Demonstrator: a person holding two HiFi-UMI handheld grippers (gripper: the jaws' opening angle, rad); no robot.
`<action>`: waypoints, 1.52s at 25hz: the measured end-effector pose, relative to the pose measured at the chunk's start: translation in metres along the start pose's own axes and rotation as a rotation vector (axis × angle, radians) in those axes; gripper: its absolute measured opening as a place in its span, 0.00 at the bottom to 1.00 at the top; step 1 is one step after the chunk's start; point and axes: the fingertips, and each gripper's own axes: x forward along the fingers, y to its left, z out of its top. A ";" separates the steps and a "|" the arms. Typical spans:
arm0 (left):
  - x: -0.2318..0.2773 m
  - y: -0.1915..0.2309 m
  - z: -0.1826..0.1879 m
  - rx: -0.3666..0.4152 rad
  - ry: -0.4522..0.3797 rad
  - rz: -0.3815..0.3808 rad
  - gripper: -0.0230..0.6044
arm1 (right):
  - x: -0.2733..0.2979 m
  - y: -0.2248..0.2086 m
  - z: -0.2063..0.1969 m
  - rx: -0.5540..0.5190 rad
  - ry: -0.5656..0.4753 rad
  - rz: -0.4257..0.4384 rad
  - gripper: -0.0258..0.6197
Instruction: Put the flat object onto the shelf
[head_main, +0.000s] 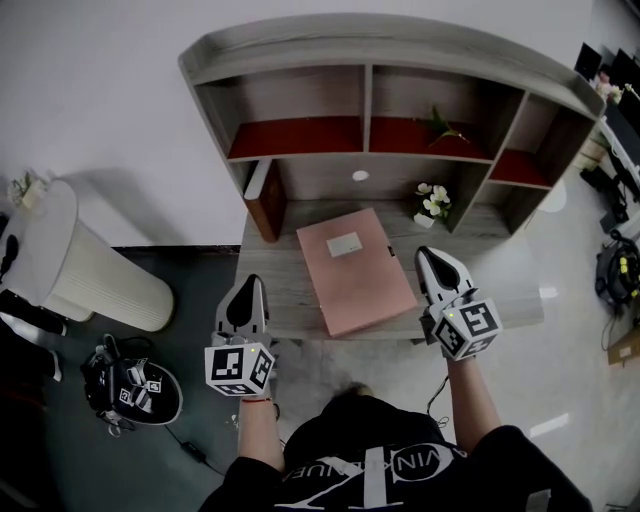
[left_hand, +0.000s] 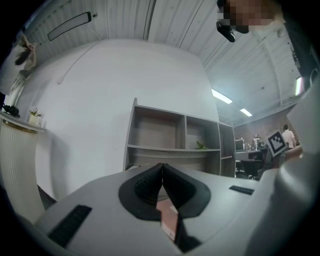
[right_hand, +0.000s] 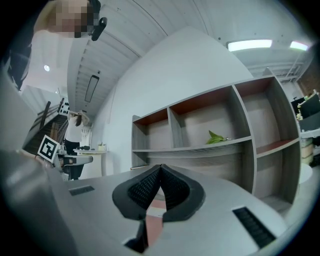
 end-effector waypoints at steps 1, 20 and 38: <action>0.001 0.000 0.003 0.003 -0.006 0.000 0.05 | 0.000 -0.001 0.003 -0.002 -0.005 0.003 0.05; -0.003 0.007 0.001 -0.001 0.009 0.005 0.05 | -0.004 0.005 0.012 -0.023 -0.024 0.087 0.05; -0.005 0.015 -0.014 -0.048 0.025 0.029 0.05 | -0.009 0.010 0.010 -0.009 -0.043 0.098 0.05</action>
